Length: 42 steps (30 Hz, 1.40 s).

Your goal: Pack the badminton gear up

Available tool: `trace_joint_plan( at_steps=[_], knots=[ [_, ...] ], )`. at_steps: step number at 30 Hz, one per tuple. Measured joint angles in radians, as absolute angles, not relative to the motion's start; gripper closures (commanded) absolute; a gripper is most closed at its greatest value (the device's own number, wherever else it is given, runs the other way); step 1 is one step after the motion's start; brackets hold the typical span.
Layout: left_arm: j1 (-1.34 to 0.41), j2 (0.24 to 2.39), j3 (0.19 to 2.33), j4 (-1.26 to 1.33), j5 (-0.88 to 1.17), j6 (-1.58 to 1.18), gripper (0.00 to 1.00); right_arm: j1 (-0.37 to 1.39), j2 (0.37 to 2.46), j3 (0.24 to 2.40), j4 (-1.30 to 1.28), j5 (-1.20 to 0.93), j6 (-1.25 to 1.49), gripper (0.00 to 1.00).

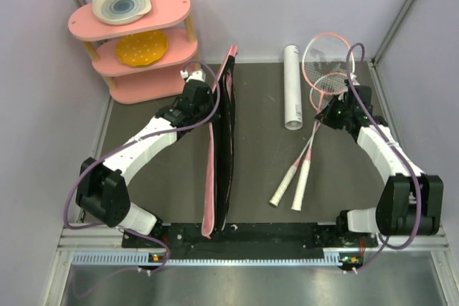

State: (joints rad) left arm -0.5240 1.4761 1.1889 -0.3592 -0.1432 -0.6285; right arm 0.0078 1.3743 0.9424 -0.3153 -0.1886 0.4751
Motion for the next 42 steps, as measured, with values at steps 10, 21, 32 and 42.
trace_joint_plan(
  at_steps=[10,21,32,42],
  knots=[
    [-0.505,1.475,1.175,-0.353,-0.141,-0.631,1.00,0.009,1.287,0.767,-0.198,-0.509,0.552,1.00],
    [-0.505,1.475,1.169,-0.352,-0.120,-0.634,1.00,0.069,1.388,0.782,-0.219,-0.417,0.488,1.00],
    [-0.505,1.475,1.168,-0.351,-0.119,-0.635,1.00,0.107,1.492,0.798,-0.199,-0.353,0.463,0.88],
    [-0.505,1.475,1.168,-0.351,-0.114,-0.637,1.00,0.149,1.551,0.814,-0.161,-0.280,0.469,0.74]
  ],
)
